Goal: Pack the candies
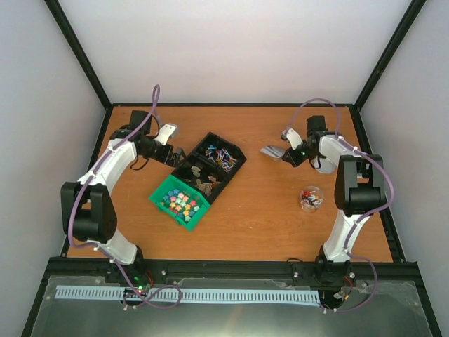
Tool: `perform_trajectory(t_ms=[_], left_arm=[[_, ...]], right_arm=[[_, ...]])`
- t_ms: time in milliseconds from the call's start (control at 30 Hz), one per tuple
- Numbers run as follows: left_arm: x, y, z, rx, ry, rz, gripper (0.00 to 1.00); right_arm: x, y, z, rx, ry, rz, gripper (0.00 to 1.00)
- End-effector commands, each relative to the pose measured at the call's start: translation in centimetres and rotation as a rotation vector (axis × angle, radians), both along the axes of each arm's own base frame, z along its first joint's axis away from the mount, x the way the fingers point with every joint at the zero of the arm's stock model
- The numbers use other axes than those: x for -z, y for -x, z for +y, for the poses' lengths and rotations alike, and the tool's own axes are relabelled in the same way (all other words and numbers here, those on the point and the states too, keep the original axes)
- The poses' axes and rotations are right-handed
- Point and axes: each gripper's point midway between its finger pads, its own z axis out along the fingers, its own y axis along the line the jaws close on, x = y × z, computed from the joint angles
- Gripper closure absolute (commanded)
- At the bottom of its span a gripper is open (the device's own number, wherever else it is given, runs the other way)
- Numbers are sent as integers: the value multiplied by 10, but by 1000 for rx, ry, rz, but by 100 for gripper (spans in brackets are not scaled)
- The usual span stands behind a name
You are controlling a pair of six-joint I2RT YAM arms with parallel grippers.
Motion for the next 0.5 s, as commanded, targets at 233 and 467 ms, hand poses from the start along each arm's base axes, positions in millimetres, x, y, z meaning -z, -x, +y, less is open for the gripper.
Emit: perform_trajectory(t_ms=[233,467], left_arm=[[-40,22,-8,48,67,-85,0],[-52,28,-10,45,88,-110,0]], right_arm=[[20,12,5,-5,11,30,74],[-11,17,9,-27,-9,-7,52]])
